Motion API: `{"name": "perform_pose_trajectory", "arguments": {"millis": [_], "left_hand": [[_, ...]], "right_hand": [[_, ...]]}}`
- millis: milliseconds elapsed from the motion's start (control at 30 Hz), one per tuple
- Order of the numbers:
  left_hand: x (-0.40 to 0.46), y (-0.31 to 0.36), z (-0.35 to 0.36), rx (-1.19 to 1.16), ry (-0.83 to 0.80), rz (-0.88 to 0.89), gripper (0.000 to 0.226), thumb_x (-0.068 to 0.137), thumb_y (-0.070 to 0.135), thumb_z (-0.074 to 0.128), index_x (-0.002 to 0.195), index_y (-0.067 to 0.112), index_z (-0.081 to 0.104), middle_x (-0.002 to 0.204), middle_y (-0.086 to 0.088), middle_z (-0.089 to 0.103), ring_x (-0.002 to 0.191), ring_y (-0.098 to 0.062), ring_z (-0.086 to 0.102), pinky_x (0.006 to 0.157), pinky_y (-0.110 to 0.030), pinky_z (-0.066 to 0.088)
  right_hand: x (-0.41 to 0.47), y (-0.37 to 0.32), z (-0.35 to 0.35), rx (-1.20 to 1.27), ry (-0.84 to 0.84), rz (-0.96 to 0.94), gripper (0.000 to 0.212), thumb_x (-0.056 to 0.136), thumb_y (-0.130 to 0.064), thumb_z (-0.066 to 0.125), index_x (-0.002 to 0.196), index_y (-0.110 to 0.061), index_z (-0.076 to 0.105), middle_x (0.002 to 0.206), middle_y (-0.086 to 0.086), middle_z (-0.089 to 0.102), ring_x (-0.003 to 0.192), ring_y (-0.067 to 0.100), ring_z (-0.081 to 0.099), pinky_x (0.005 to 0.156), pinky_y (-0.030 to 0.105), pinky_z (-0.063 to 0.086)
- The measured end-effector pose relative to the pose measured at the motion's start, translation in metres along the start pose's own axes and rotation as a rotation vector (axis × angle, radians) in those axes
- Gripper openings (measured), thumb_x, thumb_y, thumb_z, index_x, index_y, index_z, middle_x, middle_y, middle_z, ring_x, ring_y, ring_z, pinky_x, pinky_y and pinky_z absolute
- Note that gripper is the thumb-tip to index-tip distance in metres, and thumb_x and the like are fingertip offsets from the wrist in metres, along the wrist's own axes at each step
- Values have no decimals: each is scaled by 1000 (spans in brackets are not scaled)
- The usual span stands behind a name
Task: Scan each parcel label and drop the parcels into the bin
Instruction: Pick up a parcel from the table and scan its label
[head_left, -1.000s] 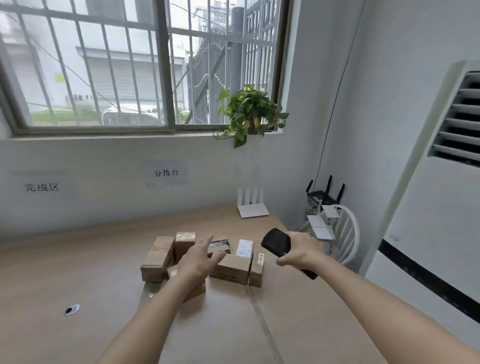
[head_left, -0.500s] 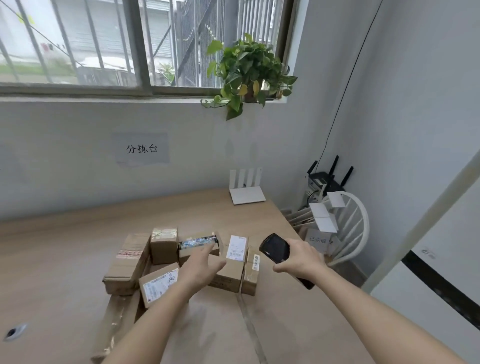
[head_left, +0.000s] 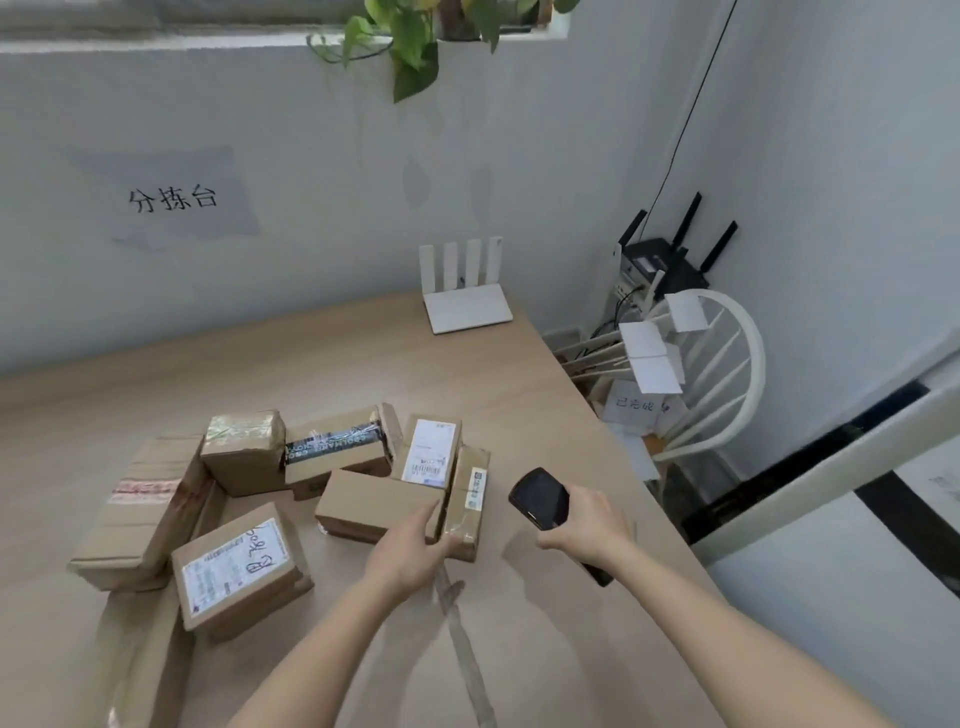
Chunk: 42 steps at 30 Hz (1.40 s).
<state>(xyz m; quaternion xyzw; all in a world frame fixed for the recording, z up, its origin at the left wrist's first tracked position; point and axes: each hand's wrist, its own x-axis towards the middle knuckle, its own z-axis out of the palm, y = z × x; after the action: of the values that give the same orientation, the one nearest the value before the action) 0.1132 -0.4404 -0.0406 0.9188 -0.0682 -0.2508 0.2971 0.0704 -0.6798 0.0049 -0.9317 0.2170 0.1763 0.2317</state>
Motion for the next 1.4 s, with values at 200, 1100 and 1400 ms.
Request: {"name": "perform_pose_trajectory", "arguments": {"millis": [200,1100,1400], "left_hand": [[50,16,38,-5,-61,-69,69,93,50,57,154,30,31,151,6,46,132,-18,49,104,-34,41],[104,25,90,231,94,-197,69,89,40,59,151,42,28,131,-2,58,109,-32,61,79,-36,47],[56,32,28,-198,160,-120,79,75,43,68,148,41,40,118,2,65,91,-15,63,77,-42,57]], "right_hand": [[56,38,0,14,-75,38,34,67,-39,76,90,-29,53,92,-6,64,89,24,62,68,29,45],[128,89,23,-30,-198,-20,49,67,-42,80,109,-28,58,110,-5,66,103,23,65,74,30,45],[88,47,-22,-6,-82,-119,42,65,-38,78,98,-31,52,94,-9,61,89,23,59,66,29,40]]}}
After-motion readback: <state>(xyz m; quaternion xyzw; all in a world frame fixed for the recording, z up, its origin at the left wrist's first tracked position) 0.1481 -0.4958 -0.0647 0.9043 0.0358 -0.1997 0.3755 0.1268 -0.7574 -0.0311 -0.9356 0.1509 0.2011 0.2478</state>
